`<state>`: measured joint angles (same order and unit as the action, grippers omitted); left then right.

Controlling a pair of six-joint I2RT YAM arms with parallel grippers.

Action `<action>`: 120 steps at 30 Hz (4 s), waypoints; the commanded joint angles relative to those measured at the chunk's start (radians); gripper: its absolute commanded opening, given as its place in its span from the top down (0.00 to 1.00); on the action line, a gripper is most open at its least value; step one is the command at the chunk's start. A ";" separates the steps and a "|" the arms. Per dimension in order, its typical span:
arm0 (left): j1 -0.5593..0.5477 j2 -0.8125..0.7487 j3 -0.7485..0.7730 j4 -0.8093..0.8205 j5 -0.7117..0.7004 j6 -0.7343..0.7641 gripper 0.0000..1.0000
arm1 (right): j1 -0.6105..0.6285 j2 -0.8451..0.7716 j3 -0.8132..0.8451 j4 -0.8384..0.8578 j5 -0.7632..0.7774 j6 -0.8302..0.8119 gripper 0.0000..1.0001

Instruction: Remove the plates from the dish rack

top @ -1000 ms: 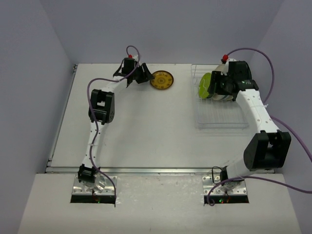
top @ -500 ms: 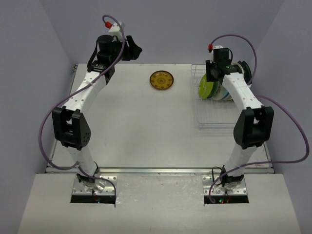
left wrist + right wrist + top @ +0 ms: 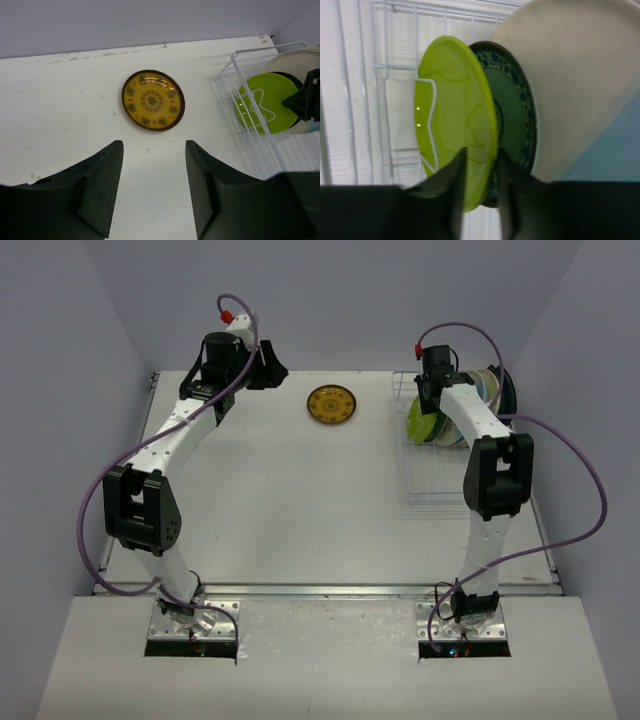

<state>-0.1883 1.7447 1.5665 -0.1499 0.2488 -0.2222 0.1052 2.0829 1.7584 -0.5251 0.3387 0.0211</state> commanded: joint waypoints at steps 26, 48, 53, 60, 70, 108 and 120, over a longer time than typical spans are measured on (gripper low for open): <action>-0.056 -0.077 -0.038 0.176 0.484 -0.066 0.45 | 0.065 -0.450 0.030 -0.045 -0.371 0.109 1.00; -0.207 -0.030 -0.135 0.134 0.399 -0.064 0.77 | 0.133 -0.563 -0.270 0.086 -0.779 0.280 1.00; -0.206 -0.084 -0.115 0.124 0.323 -0.018 0.52 | 0.133 -0.576 -0.283 0.083 -0.673 0.260 1.00; -0.168 -0.106 -0.086 0.074 0.280 -0.011 0.49 | 0.131 -0.580 -0.293 0.086 -0.728 0.276 1.00; -0.158 -0.052 -0.066 0.031 0.334 -0.015 0.65 | 0.132 -0.601 -0.313 0.127 -0.849 0.305 1.00; -0.019 0.599 0.434 0.001 -0.020 -0.471 1.00 | 0.044 -0.543 -0.370 0.096 -0.472 0.382 0.10; -0.071 0.684 0.455 0.127 -0.062 -0.523 0.97 | -0.012 -0.532 -0.412 0.103 -0.504 0.365 0.11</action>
<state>-0.2206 2.4203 1.9556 -0.1306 0.1960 -0.7119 0.1179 1.5589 1.3606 -0.4534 -0.1552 0.3927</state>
